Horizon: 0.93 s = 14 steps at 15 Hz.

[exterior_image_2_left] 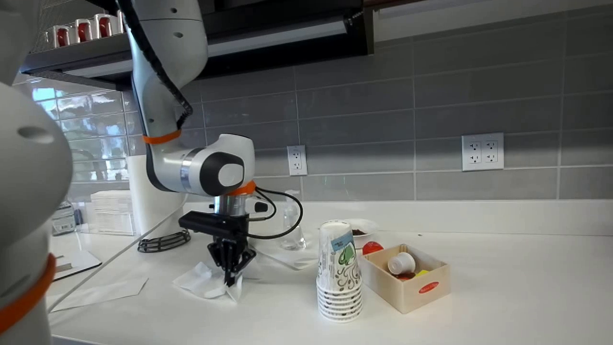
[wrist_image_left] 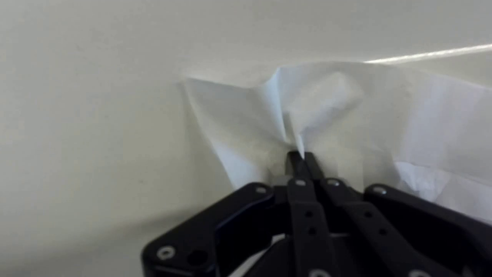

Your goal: Use the right paper towel to clean the surface

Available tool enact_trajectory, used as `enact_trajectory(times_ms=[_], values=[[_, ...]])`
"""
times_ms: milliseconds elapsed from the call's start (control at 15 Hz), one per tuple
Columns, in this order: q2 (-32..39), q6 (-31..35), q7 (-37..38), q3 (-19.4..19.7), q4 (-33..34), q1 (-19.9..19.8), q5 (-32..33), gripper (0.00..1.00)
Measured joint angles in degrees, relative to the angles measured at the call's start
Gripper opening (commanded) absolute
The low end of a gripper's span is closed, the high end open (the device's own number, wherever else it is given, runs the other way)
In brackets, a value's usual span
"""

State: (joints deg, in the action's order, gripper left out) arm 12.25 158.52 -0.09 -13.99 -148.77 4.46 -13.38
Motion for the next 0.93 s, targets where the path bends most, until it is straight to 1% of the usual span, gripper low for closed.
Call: enact_trajectory(times_ms=[200,400,667,933], values=[[-0.06,-0.48,-3.91,-2.53,-0.27,-0.3,-5.53,0.0],[-0.45,-1.05,-5.39,-3.29,-0.86,-0.52,-9.26,0.0],[-1.92,-1.23,-4.89,-3.03,-2.93,-0.55,-12.18,0.0],[-3.64,-1.24,-3.34,-1.11,-5.27,-0.53,-11.72,0.0]])
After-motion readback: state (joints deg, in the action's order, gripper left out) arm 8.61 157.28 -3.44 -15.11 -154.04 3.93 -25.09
